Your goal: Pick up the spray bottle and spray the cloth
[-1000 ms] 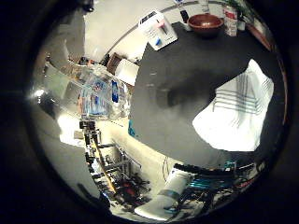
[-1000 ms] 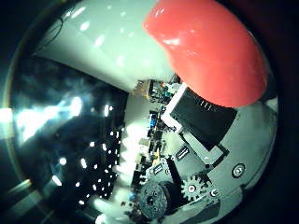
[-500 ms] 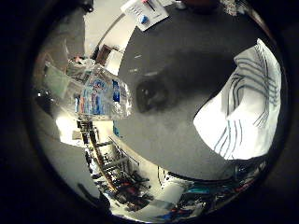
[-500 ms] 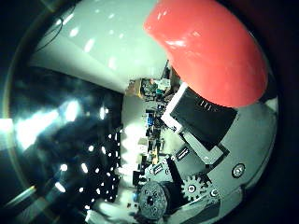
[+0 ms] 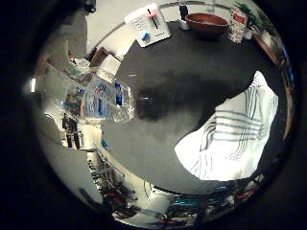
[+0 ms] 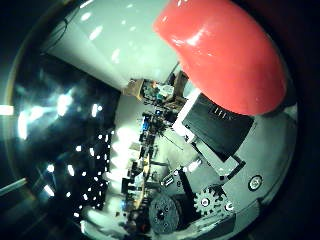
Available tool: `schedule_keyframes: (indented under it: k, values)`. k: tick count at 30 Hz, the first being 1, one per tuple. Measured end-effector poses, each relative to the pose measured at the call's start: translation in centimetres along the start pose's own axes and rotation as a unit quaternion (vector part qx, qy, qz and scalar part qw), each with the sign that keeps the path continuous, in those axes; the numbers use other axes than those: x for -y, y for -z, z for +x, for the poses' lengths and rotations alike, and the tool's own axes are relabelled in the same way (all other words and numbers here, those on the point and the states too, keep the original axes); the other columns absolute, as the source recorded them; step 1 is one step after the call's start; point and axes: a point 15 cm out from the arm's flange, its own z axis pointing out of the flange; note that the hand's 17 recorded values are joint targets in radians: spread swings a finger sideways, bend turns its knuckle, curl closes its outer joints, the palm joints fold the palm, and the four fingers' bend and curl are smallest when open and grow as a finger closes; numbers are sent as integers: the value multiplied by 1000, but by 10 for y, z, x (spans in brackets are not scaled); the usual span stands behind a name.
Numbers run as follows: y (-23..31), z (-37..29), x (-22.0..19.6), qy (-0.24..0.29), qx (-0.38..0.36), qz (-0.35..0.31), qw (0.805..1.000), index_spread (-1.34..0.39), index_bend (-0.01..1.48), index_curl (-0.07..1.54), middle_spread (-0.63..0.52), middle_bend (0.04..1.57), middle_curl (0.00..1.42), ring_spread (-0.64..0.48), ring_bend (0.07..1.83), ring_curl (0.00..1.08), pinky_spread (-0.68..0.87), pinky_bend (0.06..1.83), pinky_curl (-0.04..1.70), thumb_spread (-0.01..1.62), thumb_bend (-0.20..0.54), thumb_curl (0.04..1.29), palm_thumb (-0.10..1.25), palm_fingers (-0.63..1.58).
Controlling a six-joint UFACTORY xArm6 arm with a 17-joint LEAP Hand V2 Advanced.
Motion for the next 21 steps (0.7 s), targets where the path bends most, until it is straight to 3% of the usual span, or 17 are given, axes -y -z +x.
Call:
schedule_keyframes:
  k: [8, 11, 18, 21]
  values:
    - [-28, 0, -17, 1, -7, -21, 1000, -269, 1123, 648, -174, 1302, 647, -223, 1401, 532, -337, 1248, 578, 725, -19, 1026, 995, 1260]
    - [-29, 2, -16, 1, -8, -18, 1000, -277, 1112, 647, -181, 1298, 647, -224, 1402, 530, -352, 1245, 573, 702, -41, 1002, 931, 1251]
    - [-18, 13, -3, 3, -12, -10, 1000, -427, 720, 573, -232, 1205, 601, -253, 1355, 488, -507, 1152, 496, 629, -45, 874, 780, 1156]
    - [-15, 18, 0, 6, -17, -12, 1000, -491, 571, 559, -287, 1002, 542, -300, 1251, 441, -551, 1065, 441, 645, -44, 811, 736, 1008]
